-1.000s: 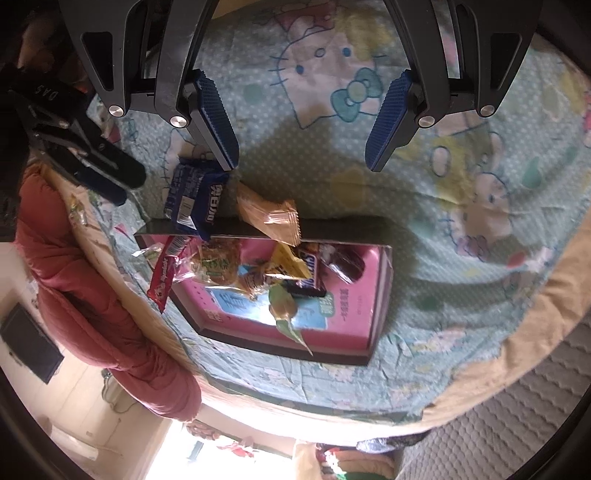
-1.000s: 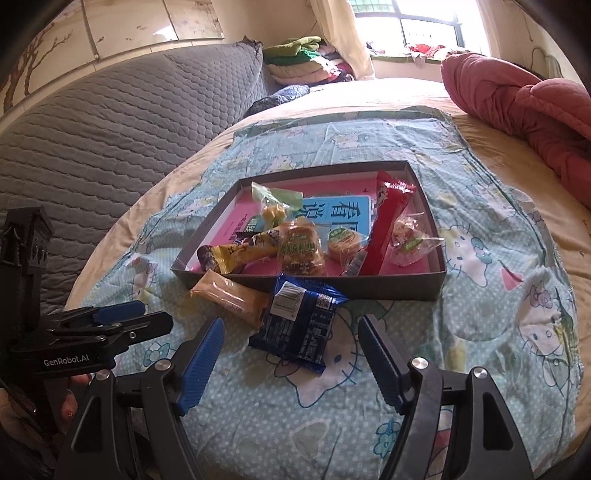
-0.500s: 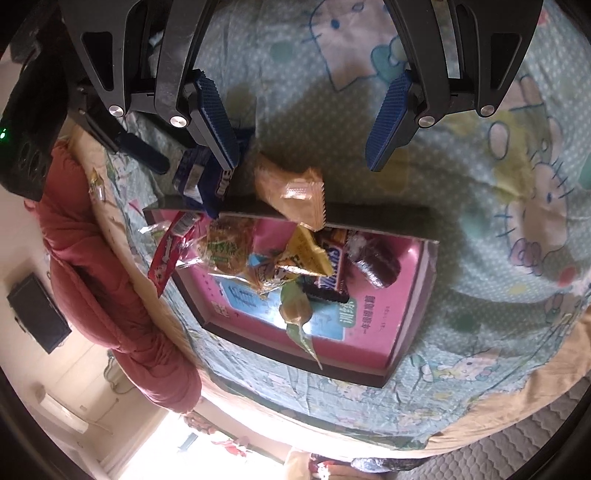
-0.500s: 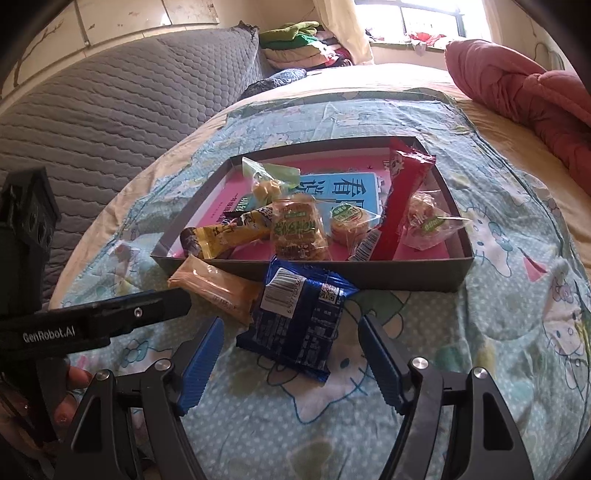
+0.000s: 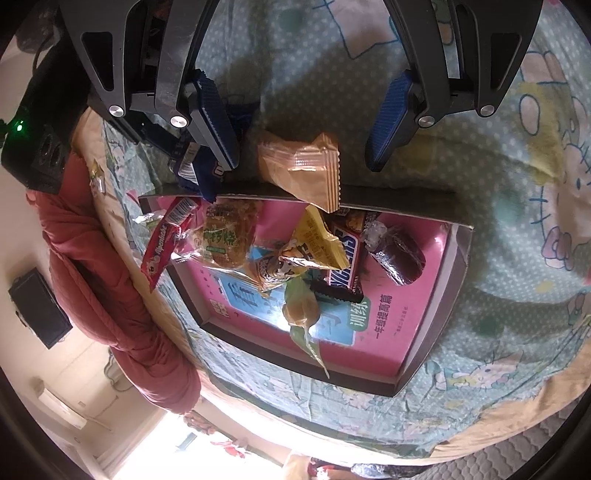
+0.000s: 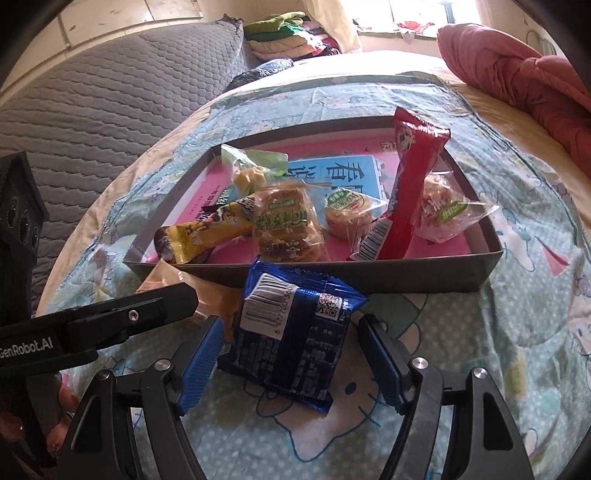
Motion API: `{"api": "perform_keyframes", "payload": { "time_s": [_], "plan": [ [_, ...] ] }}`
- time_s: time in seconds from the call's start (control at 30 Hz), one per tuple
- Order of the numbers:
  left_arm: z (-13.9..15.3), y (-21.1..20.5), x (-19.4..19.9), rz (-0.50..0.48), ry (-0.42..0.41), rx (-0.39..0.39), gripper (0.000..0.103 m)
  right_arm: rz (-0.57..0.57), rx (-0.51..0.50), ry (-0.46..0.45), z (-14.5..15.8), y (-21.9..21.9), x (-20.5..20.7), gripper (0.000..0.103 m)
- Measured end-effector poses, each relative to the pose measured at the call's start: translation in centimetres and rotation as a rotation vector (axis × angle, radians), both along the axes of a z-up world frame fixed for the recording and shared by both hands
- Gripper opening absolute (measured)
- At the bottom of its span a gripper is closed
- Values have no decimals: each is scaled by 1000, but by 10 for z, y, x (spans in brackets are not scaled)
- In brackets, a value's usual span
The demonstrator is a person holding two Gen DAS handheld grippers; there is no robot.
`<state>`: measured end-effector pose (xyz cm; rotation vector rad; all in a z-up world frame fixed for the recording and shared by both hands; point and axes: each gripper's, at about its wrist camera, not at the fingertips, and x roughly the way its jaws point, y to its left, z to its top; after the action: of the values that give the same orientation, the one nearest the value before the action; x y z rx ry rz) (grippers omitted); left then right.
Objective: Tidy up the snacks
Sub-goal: 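Close left tool on the orange wafer pack while right tool grasps the blue biscuit pack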
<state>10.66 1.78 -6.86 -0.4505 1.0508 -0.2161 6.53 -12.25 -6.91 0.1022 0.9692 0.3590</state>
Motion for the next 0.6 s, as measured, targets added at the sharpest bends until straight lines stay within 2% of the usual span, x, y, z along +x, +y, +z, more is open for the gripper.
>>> {"api": "perform_keyframes", "payload": {
  "time_s": [0.17,0.2,0.3,0.33,0.6],
  "plan": [
    [-3,-2,4,2,4,-9,56,21,-30,-16,-3,5,2,71],
    [-4,-3,5,0,5,-7,54,31,-31,-19,-3,7,2,66],
    [-6,-7,8,-15,8,-1,39,56,-22,-17,-4,9,4,52],
    [-6,-8,8,-22,5,4,35,60,-25,-20,-3,9,4,50],
    [5,-18,5,-60,-44,76,29,63,-12,-20,0,3,5,49]
  ]
}}
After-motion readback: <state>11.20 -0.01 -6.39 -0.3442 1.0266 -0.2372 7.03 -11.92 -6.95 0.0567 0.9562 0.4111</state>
